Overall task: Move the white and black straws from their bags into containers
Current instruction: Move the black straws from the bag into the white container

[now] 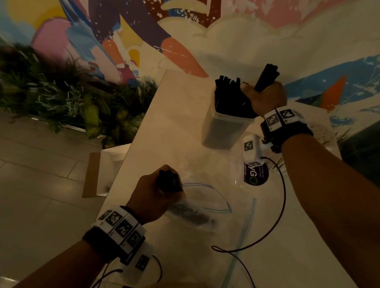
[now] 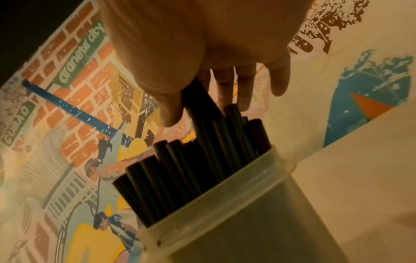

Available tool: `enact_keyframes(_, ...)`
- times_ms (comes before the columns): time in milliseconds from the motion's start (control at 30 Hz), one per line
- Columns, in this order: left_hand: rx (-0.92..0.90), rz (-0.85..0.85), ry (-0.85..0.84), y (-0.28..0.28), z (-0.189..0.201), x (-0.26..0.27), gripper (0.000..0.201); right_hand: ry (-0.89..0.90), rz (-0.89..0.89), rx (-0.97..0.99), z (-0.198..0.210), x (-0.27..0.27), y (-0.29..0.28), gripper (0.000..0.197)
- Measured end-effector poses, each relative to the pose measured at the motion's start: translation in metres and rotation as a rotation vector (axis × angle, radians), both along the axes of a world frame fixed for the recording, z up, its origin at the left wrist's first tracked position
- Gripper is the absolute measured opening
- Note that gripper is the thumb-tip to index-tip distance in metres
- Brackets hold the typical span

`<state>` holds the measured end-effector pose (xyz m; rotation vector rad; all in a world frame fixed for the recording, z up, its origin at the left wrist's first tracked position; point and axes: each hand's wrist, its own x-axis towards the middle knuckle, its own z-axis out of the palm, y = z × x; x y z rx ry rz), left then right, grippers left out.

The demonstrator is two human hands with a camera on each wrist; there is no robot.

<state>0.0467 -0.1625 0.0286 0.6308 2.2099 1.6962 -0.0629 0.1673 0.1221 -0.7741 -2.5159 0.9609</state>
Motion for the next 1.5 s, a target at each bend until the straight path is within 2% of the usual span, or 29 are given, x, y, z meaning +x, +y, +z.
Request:
enact_keyframes(67,-0.015,0.003,0.013,0.0,0.001,0.0,0.026,0.002,-0.052,0.018,0.001,-0.004,-0.002,0.097)
enact_keyframes(133,-0.025,0.003,0.02,-0.001,0.002,0.0,0.027,0.159,-0.099,0.041,0.011,-0.005,-0.005,0.094)
enact_keyframes(233,-0.03,0.008,0.019,-0.001,0.003,0.001,0.025,0.51,-0.067,0.09,0.032,-0.005,-0.007,0.094)
enact_keyframes(300,-0.027,0.011,0.004,-0.001,0.003,0.0,0.025,0.581,-0.011,0.218,0.043,-0.005,-0.006,0.091)
enact_keyframes(367,-0.012,0.016,-0.014,0.0,0.003,0.0,0.026,0.394,0.073,0.398,0.043,-0.012,-0.007,0.074)
enact_keyframes(433,-0.004,0.018,-0.016,0.001,0.005,0.0,0.026,0.058,0.185,0.5,0.026,-0.019,-0.007,0.054)
enact_keyframes(500,-0.008,0.012,-0.014,0.002,0.006,0.0,0.029,-0.289,0.264,0.507,0.003,-0.02,-0.008,0.05)
enact_keyframes(567,-0.014,0.008,-0.012,0.002,0.008,0.0,0.03,-0.453,0.256,0.5,-0.013,-0.018,-0.007,0.056)
enact_keyframes(633,-0.014,0.008,-0.001,0.002,0.009,0.001,0.031,-0.439,0.22,0.487,-0.011,-0.018,-0.012,0.061)
enact_keyframes(733,-0.007,0.006,-0.012,0.001,0.008,0.001,0.031,-0.243,0.169,0.499,-0.003,-0.018,-0.019,0.064)
enact_keyframes(767,-0.005,0.007,-0.017,0.001,0.007,0.0,0.032,-0.241,0.202,0.513,-0.002,-0.017,-0.021,0.065)
enact_keyframes(867,-0.025,0.001,-0.01,0.001,0.006,0.0,0.034,-0.466,0.327,0.567,-0.01,-0.008,-0.03,0.066)
enact_keyframes(900,-0.043,-0.01,-0.007,0.001,0.006,-0.001,0.037,-0.464,0.308,0.565,-0.01,-0.005,-0.031,0.063)
enact_keyframes(933,-0.062,-0.02,-0.004,0.001,0.007,-0.001,0.041,-0.404,0.271,0.565,-0.006,-0.002,-0.033,0.064)
enact_keyframes(1000,-0.114,-0.031,-0.006,0.001,0.009,0.0,0.05,-0.112,0.208,0.571,0.005,0.012,-0.042,0.064)
enact_keyframes(1067,-0.179,-0.027,0.001,0.0,0.012,-0.001,0.055,0.239,0.221,0.447,0.012,0.032,-0.058,0.055)
enact_keyframes(1100,-0.217,-0.024,0.013,-0.001,0.013,-0.002,0.058,0.304,0.246,0.302,0.014,0.048,-0.069,0.046)
enact_keyframes(1133,-0.253,-0.025,0.019,-0.003,0.015,-0.003,0.068,0.28,0.283,0.137,0.013,0.065,-0.081,0.037)
enact_keyframes(1200,-0.317,-0.051,0.01,-0.008,0.017,-0.005,0.098,0.099,0.404,-0.134,0.001,0.101,-0.102,0.023)
enact_keyframes(1233,-0.358,-0.075,0.004,-0.011,0.018,-0.007,0.112,-0.01,0.473,-0.187,-0.011,0.117,-0.109,0.02)
enact_keyframes(1300,-0.445,-0.134,-0.007,-0.015,0.021,-0.009,0.127,-0.252,0.589,-0.164,-0.039,0.142,-0.118,0.022)
enact_keyframes(1367,-0.51,-0.193,-0.013,-0.016,0.02,-0.009,0.133,-0.431,0.611,-0.188,-0.063,0.159,-0.123,0.037)
enact_keyframes(1400,-0.525,-0.205,-0.022,-0.015,0.018,-0.009,0.133,-0.47,0.596,-0.267,-0.071,0.165,-0.126,0.048)
enact_keyframes(1467,-0.514,-0.186,-0.032,-0.012,0.014,-0.008,0.129,-0.478,0.582,-0.386,-0.08,0.175,-0.133,0.068)
enact_keyframes(1500,-0.501,-0.173,-0.02,-0.011,0.012,-0.007,0.125,-0.453,0.588,-0.386,-0.083,0.178,-0.137,0.075)
